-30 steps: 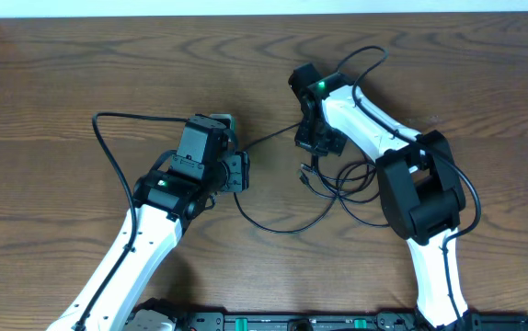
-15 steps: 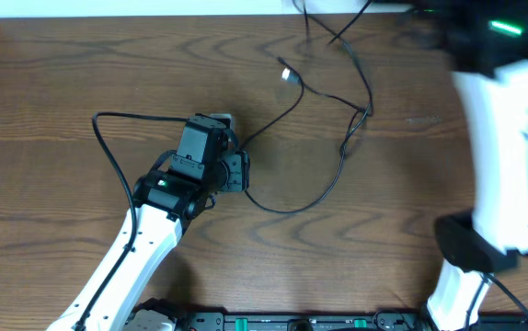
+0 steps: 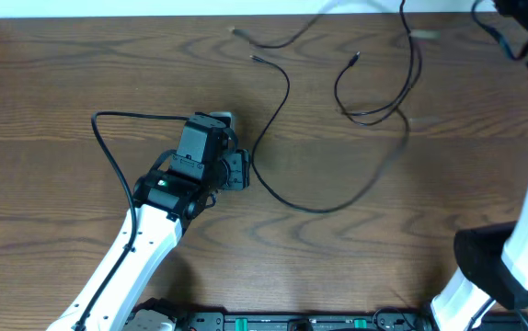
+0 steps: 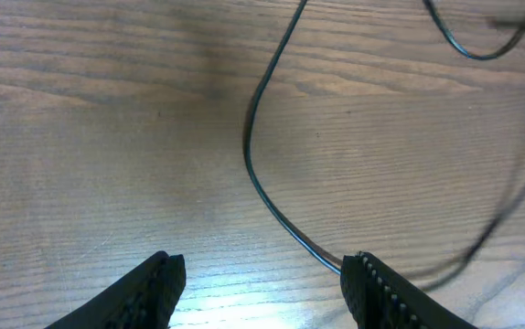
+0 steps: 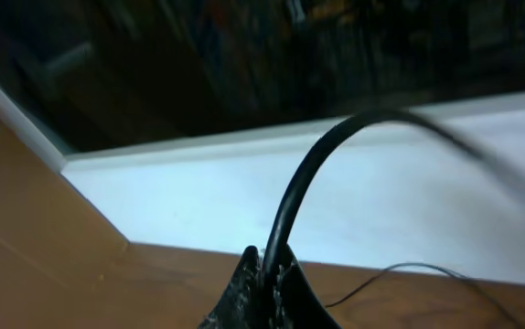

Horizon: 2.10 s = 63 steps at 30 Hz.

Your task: Untangle cables

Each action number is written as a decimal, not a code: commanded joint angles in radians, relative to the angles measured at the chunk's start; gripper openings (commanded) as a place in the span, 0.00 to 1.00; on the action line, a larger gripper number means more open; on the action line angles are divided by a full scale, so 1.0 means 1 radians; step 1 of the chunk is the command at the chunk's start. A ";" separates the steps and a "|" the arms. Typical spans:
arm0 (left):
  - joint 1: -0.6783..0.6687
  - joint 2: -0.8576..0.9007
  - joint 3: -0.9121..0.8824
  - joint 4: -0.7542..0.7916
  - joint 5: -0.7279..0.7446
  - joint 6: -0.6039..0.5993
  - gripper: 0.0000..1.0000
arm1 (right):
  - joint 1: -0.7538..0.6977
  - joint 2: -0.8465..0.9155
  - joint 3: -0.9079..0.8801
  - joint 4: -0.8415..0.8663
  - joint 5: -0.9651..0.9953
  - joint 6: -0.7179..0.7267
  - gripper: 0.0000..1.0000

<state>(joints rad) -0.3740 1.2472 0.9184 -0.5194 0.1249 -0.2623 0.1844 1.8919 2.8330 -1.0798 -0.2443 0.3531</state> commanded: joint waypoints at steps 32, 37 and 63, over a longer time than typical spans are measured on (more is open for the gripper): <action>0.003 -0.006 0.020 0.009 0.021 -0.004 0.60 | -0.251 -0.008 -0.008 -0.229 -0.344 -0.069 0.01; 0.003 -0.006 0.020 0.009 0.020 0.001 0.60 | -0.151 -0.008 -0.082 -0.548 -0.253 -0.275 0.01; 0.081 -0.223 0.094 0.013 0.020 0.041 0.61 | 0.310 0.013 -1.252 -0.084 -0.173 -0.709 0.01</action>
<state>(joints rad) -0.2970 1.0340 0.9962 -0.5007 0.1509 -0.2348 0.4644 1.9125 1.6680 -1.2091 -0.4103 -0.3164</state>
